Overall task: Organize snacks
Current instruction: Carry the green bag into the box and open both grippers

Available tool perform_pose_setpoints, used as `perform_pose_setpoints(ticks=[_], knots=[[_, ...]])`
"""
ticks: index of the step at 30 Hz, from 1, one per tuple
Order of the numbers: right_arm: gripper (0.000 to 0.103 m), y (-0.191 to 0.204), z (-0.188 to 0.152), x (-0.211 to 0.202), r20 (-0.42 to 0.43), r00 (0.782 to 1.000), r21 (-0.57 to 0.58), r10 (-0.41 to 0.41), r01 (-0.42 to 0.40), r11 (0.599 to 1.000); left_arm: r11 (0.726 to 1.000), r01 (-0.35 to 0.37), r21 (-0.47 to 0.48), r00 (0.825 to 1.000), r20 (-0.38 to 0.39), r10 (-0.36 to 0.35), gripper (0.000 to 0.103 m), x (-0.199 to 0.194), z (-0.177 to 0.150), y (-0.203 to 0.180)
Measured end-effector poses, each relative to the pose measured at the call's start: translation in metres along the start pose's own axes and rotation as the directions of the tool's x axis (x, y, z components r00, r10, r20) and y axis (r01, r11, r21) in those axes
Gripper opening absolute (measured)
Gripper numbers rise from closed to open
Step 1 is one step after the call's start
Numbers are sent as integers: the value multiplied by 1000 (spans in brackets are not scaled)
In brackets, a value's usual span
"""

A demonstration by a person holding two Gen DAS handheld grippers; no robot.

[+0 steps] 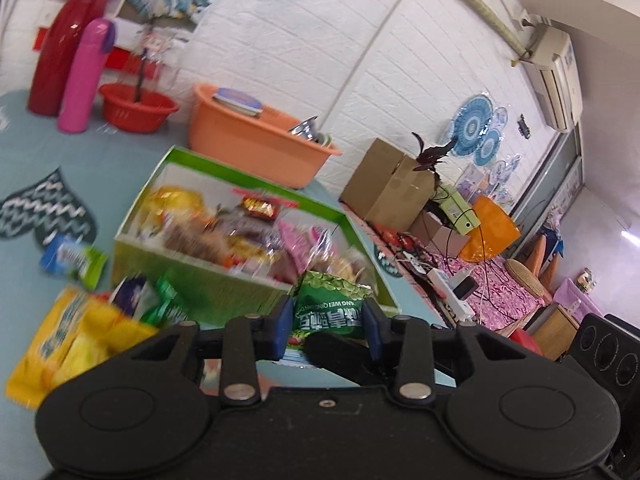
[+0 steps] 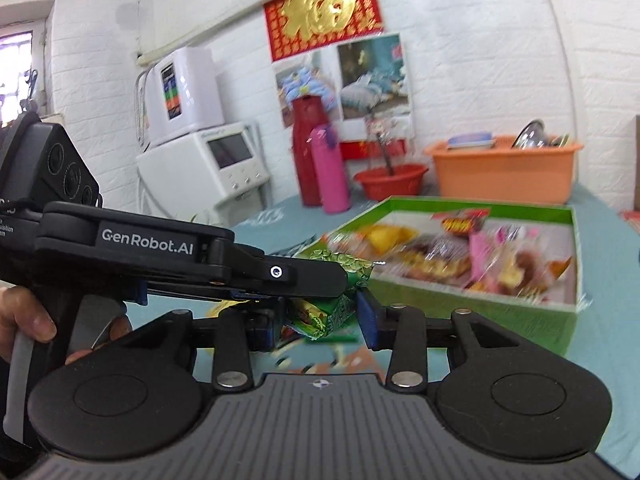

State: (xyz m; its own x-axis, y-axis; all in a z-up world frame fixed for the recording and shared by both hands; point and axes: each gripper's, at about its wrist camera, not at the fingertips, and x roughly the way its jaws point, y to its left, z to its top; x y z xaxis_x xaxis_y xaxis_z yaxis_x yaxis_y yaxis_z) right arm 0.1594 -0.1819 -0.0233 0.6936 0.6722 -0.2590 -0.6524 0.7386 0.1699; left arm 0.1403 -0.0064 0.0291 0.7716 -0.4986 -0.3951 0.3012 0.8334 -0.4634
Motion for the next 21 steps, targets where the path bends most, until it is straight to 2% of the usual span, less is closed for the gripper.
perform_pose_setpoints(ticks=[10, 17, 18, 19, 20, 21], knots=[[66, -42, 23, 19, 74, 993, -6, -89, 90, 996, 998, 55, 19, 998, 4, -55, 37, 59, 35, 4], [66, -59, 20, 40, 74, 989, -21, -128, 129, 991, 998, 37, 55, 999, -26, -36, 38, 91, 40, 14], [67, -62, 17, 43, 72, 989, -20, -131, 132, 991, 998, 28, 62, 999, -39, -25, 46, 96, 38, 17], [70, -64, 13, 48, 66, 988, -17, -141, 142, 990, 998, 14, 66, 999, -47, -10, 64, 101, 36, 20], [82, -66, 10, 53, 53, 986, -17, -155, 156, 988, 998, -3, 67, 999, -51, 6, 77, 103, 34, 22], [92, -67, 8, 56, 37, 985, -17, -168, 168, 986, 998, -25, 62, 998, -51, 28, 99, 102, 32, 25]])
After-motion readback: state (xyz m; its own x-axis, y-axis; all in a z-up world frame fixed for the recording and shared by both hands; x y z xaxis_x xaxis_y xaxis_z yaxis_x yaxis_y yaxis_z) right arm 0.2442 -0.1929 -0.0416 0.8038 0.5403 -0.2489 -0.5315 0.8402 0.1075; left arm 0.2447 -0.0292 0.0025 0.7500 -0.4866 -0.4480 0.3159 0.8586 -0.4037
